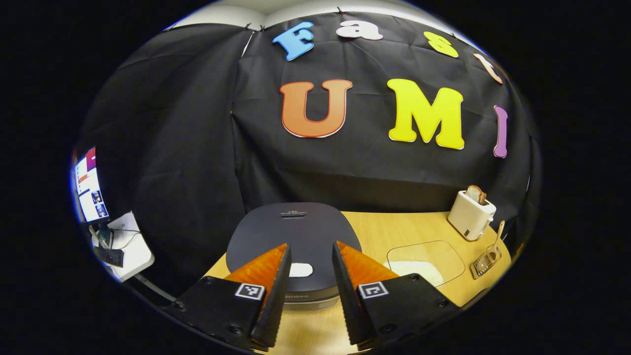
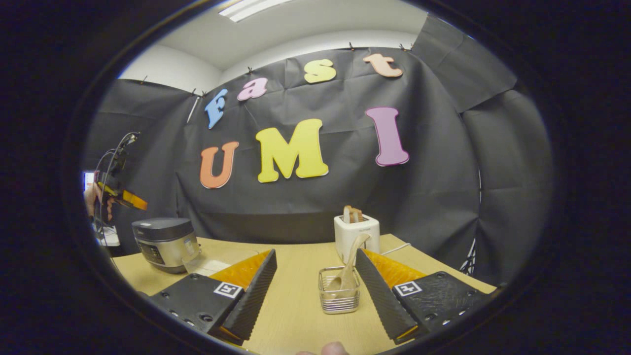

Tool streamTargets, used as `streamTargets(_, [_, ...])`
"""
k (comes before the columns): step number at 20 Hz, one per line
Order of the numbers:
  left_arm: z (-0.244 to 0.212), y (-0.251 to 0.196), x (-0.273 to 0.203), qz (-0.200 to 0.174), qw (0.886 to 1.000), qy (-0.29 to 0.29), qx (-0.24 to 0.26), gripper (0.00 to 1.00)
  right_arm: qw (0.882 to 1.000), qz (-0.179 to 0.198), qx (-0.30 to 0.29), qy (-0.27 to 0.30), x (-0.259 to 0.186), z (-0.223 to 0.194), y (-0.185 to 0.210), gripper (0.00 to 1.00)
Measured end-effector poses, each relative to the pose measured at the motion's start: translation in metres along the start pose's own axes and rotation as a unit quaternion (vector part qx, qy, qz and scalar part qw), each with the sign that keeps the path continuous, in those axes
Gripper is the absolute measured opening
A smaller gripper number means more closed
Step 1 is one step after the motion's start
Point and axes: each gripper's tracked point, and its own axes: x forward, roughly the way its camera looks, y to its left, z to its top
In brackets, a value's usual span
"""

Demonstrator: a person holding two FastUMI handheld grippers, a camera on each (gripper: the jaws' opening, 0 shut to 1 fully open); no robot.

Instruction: Close the left gripper, press the button to open the rice cooker; take a wooden spoon from the chopstick holder with the right hand, scoop a spoonful of rice and pour it into the rice cooker, then put the wooden spoon back into the chopstick holder.

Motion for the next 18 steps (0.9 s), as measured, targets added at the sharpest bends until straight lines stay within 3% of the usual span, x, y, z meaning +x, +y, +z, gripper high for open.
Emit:
streamTargets(1, [0.000, 0.004, 0.007, 0.007, 1.000, 0.013, -0.009, 0.44, 1.000, -0.001, 0.003, 0.000, 0.001, -0.001, -0.002, 0.93])
streamTargets(3, [-0.002, 0.014, 0.017, 0.017, 0.999, 0.037, -0.017, 0.34, 1.000, -0.004, 0.007, 0.000, 0.004, -0.003, -0.010, 0.93])
streamTargets(5, [-0.013, 0.014, 0.022, 0.007, 0.997, 0.071, -0.029, 0.27, 1.000, -0.008, 0.010, 0.003, 0.007, -0.006, -0.016, 0.96])
streamTargets(7, [-0.026, 0.014, 0.025, 0.001, 0.994, 0.103, -0.030, 0.19, 1.000, -0.012, 0.018, 0.002, 0.009, -0.006, -0.022, 0.92])
streamTargets(16, [-0.046, 0.024, 0.026, 0.014, 0.989, 0.144, -0.038, 0.03, 0.998, -0.014, 0.055, 0.016, 0.017, -0.022, -0.028, 0.99])
streamTargets(17, [-0.048, 0.024, 0.024, 0.012, 0.990, 0.141, -0.021, 0.03, 0.998, -0.012, 0.057, 0.016, 0.018, -0.024, -0.026, 0.92])
streamTargets(18, [-0.052, 0.025, 0.024, 0.014, 0.990, 0.138, -0.001, 0.04, 0.998, -0.011, 0.060, 0.015, 0.018, -0.024, -0.023, 0.96])
